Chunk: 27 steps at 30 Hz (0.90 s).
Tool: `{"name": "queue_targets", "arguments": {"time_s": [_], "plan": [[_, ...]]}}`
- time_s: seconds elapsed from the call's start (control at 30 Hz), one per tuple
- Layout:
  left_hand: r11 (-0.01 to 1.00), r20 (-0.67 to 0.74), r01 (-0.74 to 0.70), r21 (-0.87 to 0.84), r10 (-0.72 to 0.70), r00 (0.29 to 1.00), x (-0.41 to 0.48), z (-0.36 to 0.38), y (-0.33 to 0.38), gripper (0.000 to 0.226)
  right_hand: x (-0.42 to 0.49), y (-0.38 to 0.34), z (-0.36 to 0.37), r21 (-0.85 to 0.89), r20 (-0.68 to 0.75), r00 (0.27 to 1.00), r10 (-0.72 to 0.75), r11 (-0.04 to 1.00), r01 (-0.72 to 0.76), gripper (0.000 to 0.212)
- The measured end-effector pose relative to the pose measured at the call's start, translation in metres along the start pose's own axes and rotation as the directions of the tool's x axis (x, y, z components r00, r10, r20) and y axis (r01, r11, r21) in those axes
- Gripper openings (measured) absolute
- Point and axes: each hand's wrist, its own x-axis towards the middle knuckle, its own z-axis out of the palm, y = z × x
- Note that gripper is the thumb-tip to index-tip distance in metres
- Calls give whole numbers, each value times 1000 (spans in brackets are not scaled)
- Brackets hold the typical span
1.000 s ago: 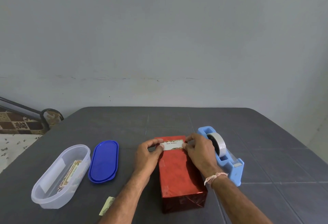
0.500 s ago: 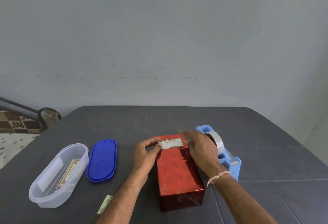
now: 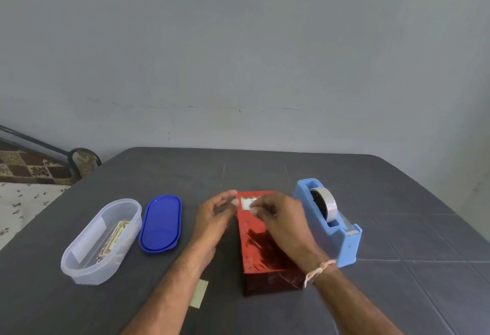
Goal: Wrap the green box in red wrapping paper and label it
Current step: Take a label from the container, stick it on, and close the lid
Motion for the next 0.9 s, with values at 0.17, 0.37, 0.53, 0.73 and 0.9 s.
{"name": "queue_targets", "arguments": {"time_s": [0.17, 0.37, 0.53, 0.73, 0.9], "plan": [[980, -168, -56, 193, 89, 982, -29, -69, -1, 25, -33, -37, 52, -17, 287, 946, -151, 987, 163, 5], [829, -142, -34, 559, 137, 980, -88, -135, -8, 29, -49, -65, 80, -149, 474, 876, -86, 973, 176, 27], [779, -97, -77, 622, 174, 980, -117, -146, -16, 31, -56, -68, 90, -178, 463, 886, -5, 979, 98, 29], [813, -145, -128, 568, 252, 957, -132, -154, -5, 27, -57, -75, 94, -244, 406, 912, 57, 968, 48, 17], [828, -208, -171, 534, 325, 923, -135, -173, 16, 24, -49, -85, 106, -257, 424, 899, 108, 966, 6, 35]]}}
